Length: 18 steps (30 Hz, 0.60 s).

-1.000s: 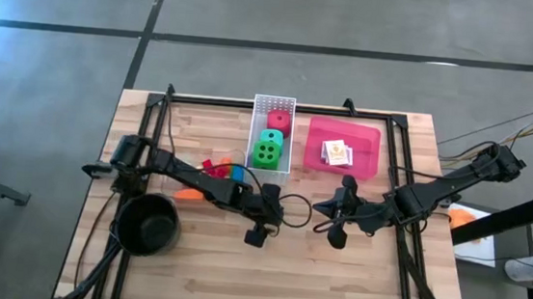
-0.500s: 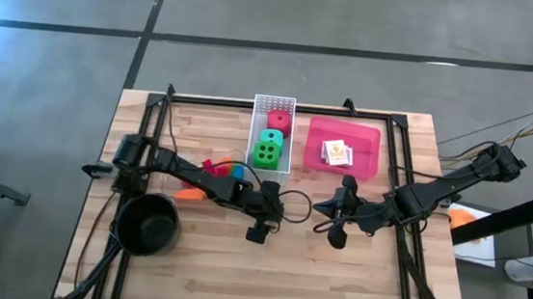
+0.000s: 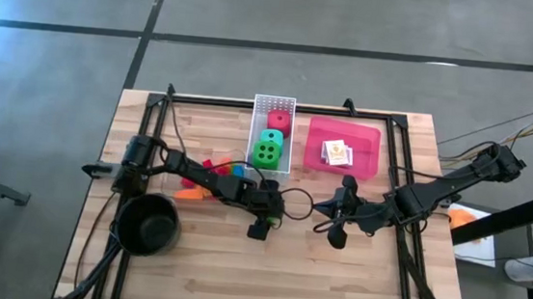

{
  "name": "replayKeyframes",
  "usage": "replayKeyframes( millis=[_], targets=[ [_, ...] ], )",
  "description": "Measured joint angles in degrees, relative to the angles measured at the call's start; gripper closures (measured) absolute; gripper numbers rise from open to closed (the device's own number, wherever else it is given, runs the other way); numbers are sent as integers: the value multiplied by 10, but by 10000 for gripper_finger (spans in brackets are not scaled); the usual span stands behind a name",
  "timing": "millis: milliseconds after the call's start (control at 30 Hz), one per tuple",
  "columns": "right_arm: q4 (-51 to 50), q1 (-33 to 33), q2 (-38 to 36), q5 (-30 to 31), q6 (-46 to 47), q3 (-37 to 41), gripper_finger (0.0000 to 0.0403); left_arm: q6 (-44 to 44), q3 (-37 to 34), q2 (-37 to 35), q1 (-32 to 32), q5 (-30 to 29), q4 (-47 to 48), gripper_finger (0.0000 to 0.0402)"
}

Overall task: Pick & Place Toys
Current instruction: Put the green game piece into the transparent bin

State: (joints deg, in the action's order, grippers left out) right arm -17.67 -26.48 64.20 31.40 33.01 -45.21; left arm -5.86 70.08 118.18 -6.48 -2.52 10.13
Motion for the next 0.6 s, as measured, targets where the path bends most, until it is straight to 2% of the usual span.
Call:
replayKeyframes(
  millis=[200,433,600],
  targets=[
    [0,0,0,0,0,0,395,20,0,0,0,8,17,140],
    [0,0,0,0,0,0,395,47,0,0,0,14,22,232],
    [0,0,0,0,0,0,395,61,-1,0,0,23,24,233]
  ],
)
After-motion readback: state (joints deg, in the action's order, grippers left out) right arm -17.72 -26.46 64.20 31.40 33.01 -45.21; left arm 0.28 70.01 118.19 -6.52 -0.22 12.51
